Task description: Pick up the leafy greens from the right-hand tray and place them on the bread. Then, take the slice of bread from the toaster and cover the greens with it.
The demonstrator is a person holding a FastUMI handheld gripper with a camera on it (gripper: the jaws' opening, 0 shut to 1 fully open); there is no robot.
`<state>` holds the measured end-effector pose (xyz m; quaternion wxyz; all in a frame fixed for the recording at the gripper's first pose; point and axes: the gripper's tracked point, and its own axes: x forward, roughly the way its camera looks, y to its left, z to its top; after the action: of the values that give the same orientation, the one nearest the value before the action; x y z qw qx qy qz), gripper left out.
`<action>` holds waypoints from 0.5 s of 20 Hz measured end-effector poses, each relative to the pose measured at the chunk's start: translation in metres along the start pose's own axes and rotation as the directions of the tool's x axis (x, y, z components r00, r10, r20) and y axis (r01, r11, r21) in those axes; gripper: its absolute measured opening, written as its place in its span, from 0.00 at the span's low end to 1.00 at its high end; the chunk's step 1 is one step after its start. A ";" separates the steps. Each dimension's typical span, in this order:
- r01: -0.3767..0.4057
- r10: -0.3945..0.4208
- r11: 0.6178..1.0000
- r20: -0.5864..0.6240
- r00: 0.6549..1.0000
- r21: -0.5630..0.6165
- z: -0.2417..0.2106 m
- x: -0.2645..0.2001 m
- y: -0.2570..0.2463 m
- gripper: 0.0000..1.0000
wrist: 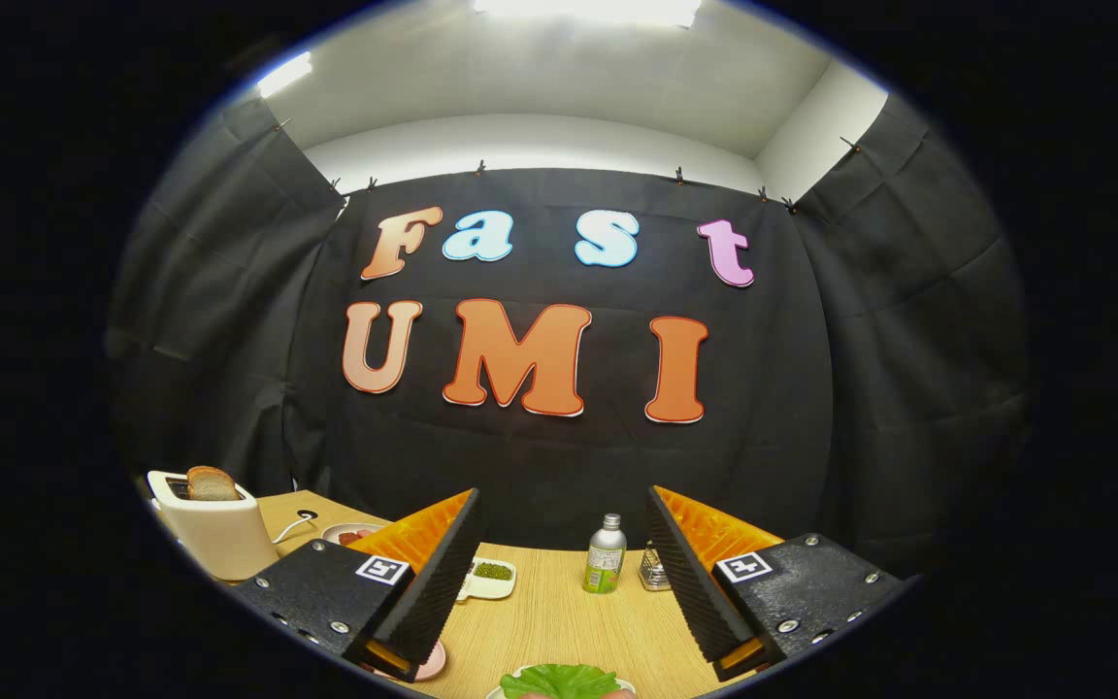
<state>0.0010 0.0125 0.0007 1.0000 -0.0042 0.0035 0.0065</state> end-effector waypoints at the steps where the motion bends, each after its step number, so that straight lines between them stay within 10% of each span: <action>1: -0.004 0.004 1.000 0.002 1.000 0.002 0.001 0.000 0.002 0.99; 10: -0.046 0.050 0.998 -0.116 0.992 0.042 -0.026 0.002 0.015 0.99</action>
<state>0.0030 0.0271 -0.0259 0.9975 0.0150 0.0625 0.0302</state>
